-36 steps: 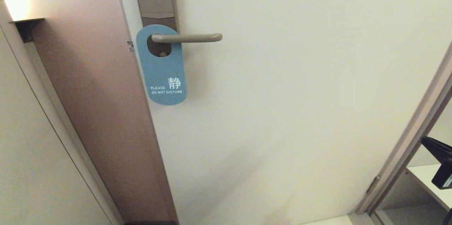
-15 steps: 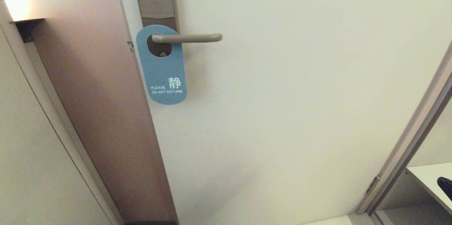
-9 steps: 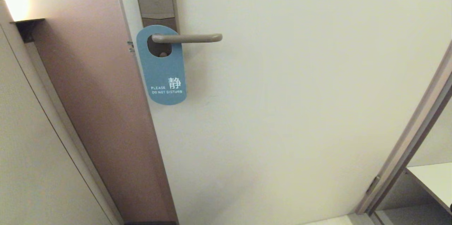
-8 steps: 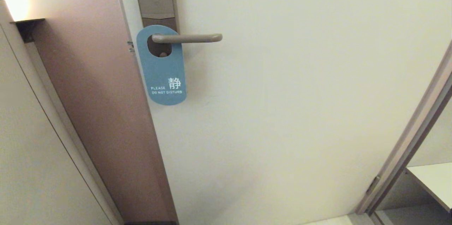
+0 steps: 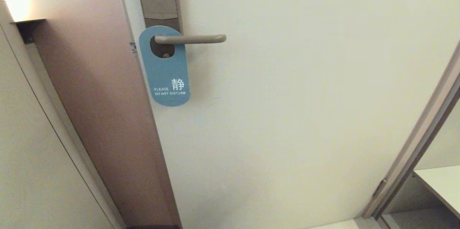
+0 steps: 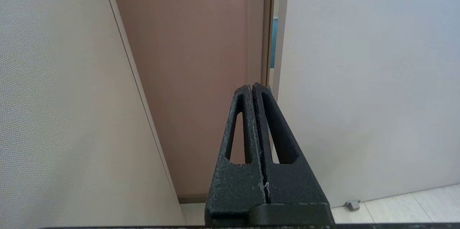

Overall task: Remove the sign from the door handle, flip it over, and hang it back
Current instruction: Take down the sign

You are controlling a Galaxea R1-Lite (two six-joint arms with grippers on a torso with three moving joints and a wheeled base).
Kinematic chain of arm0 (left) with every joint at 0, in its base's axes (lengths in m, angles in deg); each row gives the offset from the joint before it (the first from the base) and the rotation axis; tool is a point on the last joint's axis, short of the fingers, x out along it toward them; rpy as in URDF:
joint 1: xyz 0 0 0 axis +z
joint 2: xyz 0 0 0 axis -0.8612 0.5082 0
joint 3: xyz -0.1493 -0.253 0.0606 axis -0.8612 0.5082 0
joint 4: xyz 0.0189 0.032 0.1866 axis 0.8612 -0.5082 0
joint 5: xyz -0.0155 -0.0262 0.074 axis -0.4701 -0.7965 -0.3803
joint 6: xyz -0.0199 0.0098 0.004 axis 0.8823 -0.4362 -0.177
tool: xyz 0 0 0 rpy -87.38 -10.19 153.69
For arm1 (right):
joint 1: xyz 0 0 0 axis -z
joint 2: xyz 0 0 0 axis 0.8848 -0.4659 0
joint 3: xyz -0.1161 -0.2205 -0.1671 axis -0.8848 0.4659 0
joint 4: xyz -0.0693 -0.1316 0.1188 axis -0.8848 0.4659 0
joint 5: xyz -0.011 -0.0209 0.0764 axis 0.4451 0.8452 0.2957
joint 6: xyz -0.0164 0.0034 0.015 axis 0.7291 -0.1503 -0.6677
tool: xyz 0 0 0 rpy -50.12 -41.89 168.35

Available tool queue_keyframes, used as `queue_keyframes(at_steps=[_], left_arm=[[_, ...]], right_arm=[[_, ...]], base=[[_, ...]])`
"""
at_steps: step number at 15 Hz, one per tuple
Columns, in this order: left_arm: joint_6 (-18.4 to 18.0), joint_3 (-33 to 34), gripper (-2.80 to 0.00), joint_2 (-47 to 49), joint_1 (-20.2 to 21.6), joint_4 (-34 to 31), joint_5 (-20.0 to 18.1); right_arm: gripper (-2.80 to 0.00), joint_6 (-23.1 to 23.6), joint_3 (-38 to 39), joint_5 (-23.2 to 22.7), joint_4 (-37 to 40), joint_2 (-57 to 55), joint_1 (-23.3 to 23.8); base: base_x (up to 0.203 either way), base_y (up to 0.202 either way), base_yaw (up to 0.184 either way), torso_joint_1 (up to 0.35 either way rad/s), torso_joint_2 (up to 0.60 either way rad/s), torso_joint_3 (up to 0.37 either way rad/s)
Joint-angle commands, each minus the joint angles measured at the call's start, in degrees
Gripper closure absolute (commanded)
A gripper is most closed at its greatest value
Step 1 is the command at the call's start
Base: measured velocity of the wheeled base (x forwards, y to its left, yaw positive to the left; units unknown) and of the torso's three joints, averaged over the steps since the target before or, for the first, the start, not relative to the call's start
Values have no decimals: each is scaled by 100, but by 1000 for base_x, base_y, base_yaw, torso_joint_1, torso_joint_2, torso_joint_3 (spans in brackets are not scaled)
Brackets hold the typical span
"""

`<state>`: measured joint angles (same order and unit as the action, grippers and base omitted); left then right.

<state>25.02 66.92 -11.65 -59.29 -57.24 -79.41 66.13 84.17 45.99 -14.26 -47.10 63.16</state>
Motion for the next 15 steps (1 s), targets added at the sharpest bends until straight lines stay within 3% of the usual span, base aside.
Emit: queue_keyframes(at_steps=[1,5,9,15], left_arm=[[-2,1,0,9,2,-6,0],[-2,1,0,9,2,-1,-1],[-2,1,0,9,2,-1,0],[-2,1,0,9,2,-1,0]], right_arm=[[0,-9,0,-29,29,358,-59],[0,-16,0,-60,324,935,-79],[0,-310,0,-43,335,1319,-78],[0,-319,0,-35,335,1325,-84]], base=[[0,0,0,0,0,0],[0,0,0,0,0,0],[0,0,0,0,0,0],[0,0,0,0,0,0]])
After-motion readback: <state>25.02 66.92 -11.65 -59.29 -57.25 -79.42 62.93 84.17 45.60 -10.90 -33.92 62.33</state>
